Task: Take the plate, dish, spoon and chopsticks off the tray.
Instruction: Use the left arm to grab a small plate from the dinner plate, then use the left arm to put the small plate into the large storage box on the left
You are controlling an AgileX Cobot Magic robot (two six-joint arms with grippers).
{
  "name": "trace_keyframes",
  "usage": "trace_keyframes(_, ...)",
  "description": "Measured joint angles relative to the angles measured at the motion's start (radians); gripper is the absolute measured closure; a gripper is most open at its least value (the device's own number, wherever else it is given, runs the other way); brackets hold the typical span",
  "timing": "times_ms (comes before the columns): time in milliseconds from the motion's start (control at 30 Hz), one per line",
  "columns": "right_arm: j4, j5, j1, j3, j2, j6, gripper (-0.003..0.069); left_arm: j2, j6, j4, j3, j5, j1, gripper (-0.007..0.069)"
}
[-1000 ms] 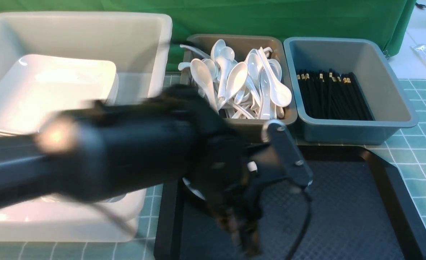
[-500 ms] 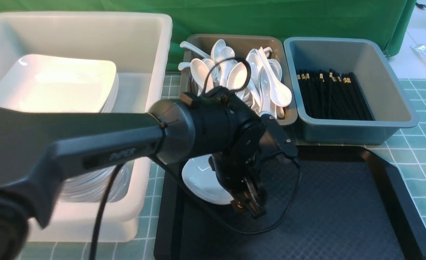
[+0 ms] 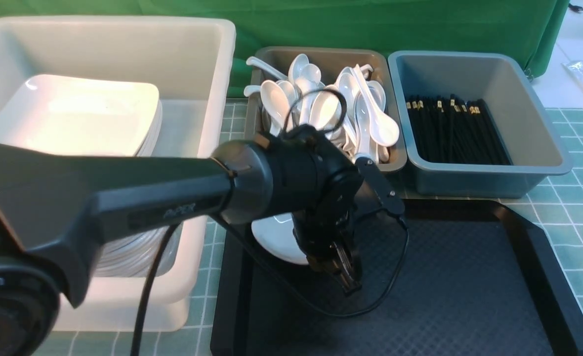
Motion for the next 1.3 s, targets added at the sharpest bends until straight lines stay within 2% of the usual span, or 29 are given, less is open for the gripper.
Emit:
trace_keyframes(167,0.003,0.0,0.0,0.0,-0.001,0.0,0.0539,-0.101,0.043,-0.073,-0.007,0.115,-0.059,0.0587)
trace_keyframes(300,0.006,-0.003,0.0,0.0,-0.001,0.0,0.0533,-0.23,0.042,-0.097,-0.007,0.166,-0.126,0.0602)
trace_keyframes(433,0.009,-0.025,0.0,0.0,-0.001,0.0,0.0532,-0.379,0.017,-0.072,-0.007,0.21,-0.169,0.0603)
trace_keyframes(567,0.01,-0.08,0.0,0.0,-0.001,0.001,0.0527,-0.579,-0.067,0.049,-0.007,0.306,-0.182,0.0603)
trace_keyframes(733,0.022,-0.147,0.0,0.0,-0.001,0.004,0.0522,-0.742,-0.094,0.199,0.017,0.447,-0.103,0.0603)
trace_keyframes(1000,0.029,-0.188,0.0,0.0,-0.001,0.004,0.0517,-0.848,-0.096,0.273,0.223,0.456,0.016,0.0604)
trace_keyframes(1100,0.03,-0.194,0.0,0.0,-0.001,0.004,0.0517,-0.843,-0.097,0.294,0.34,0.38,0.099,0.0604)
trace_keyframes(1300,0.05,-0.196,0.0,0.0,-0.001,0.004,0.0517,-0.828,-0.099,0.295,0.423,0.21,0.215,0.0604)
